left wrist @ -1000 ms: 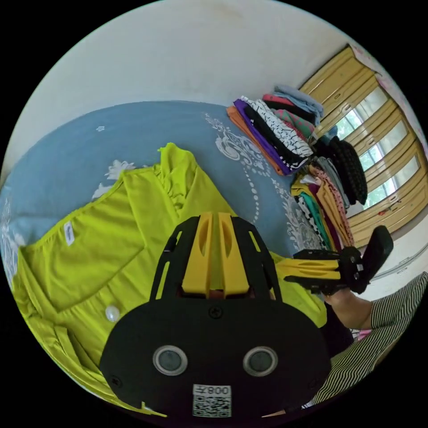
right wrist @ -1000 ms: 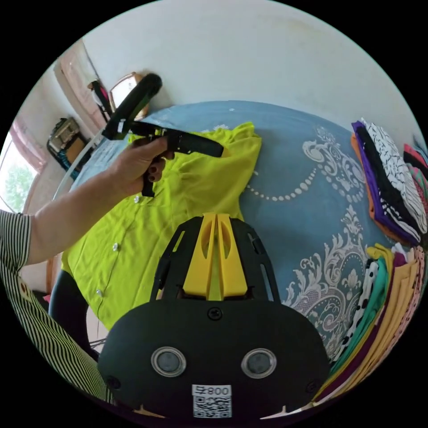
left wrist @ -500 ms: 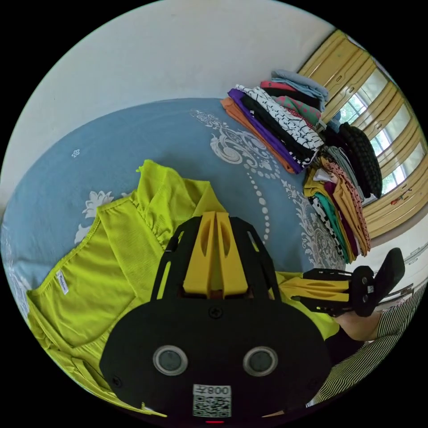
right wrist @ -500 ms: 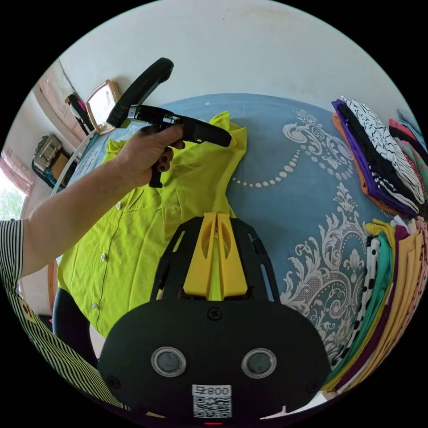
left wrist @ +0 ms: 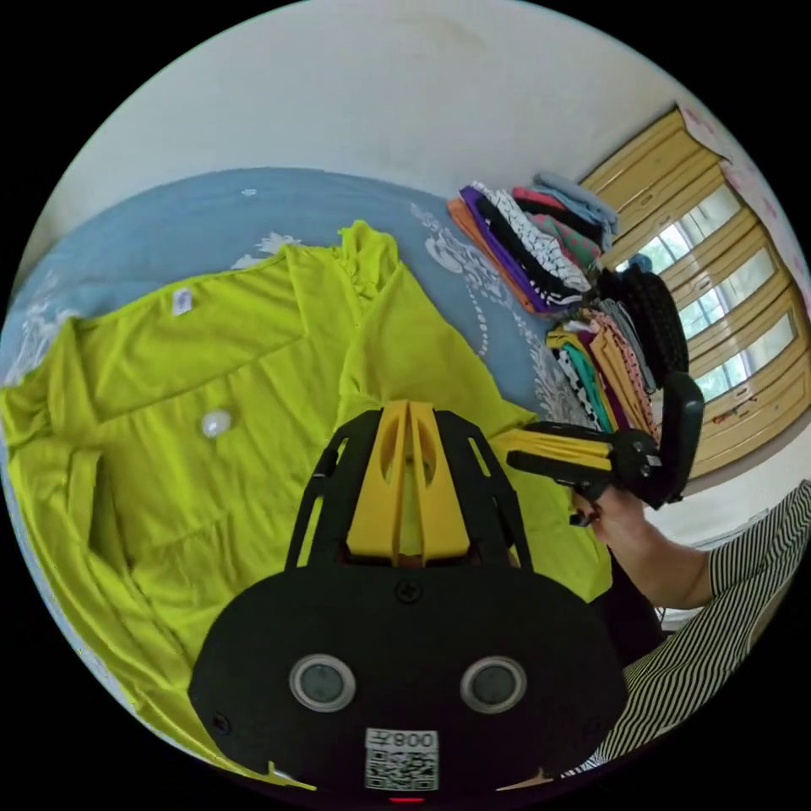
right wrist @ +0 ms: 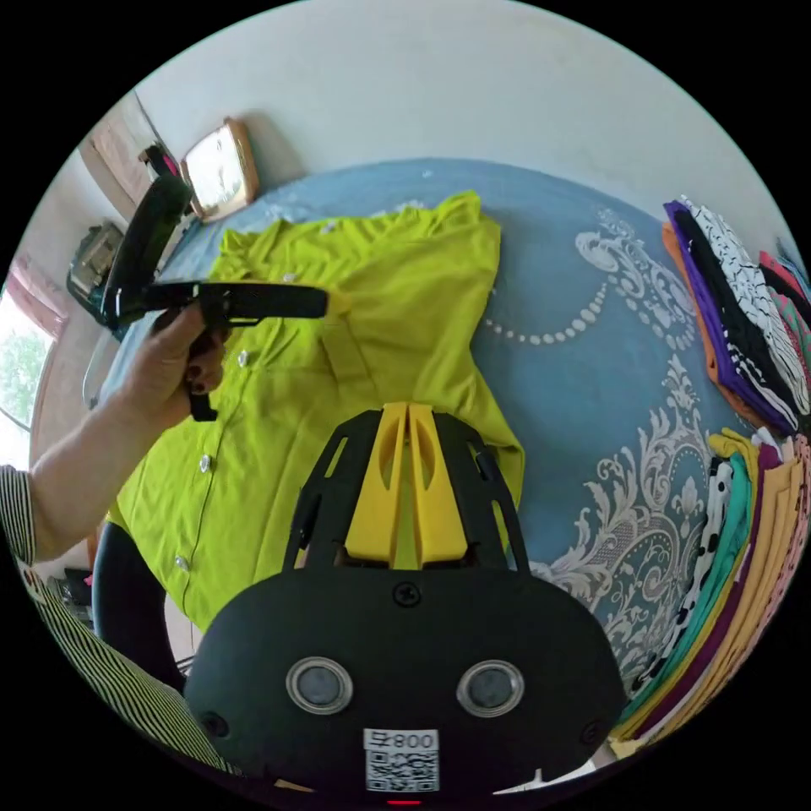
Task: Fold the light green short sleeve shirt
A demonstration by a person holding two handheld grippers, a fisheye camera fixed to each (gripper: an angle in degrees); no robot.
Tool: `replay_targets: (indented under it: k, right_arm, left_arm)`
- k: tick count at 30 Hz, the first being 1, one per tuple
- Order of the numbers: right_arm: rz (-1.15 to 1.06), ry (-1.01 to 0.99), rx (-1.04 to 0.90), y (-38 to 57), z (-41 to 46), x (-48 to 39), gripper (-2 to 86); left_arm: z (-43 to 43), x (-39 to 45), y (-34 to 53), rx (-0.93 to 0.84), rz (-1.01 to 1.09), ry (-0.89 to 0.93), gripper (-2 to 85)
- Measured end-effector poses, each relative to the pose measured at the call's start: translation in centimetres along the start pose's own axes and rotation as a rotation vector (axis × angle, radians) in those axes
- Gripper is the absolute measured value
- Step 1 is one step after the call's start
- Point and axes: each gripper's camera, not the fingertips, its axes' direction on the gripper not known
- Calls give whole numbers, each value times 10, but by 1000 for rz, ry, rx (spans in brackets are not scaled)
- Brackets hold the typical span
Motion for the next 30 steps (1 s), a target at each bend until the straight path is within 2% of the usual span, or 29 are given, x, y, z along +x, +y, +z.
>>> replay_targets:
  k: [5, 10, 11, 13, 17, 19, 24, 30]
  right_arm:
    - [12, 48, 56, 5, -24, -3, -1]
    - [-12, 41, 30, 4, -21, -15, -1]
    - [-26, 56, 16, 3, -17, -19, -1]
    - [-27, 85, -22, 1, -10, -19, -1]
    - [2, 74, -8, -1, -15, -13, -2]
    - [2, 72, -69, -2, -3, -8, -2]
    - [97, 41, -15, 1, -28, 20, -3]
    - [280, -84, 22, 31, -65, 77, -1]
  left_arm:
    - [-119, -25, 80, 146, -181, -221, 2]
    - [-191, -72, 150, 64, -402, -440, 2]
    - [-202, -78, 161, 29, -420, -433, 2]
    - [-227, -78, 174, 75, -437, -360, 2]
    - [-266, -59, 189, 66, -402, -440, 2]
    - [-274, -61, 195, 10, -412, -413, 2]
    - [-346, -38, 232, 123, -456, -317, 1]
    - [-419, -10, 311, 110, -546, -255, 2]
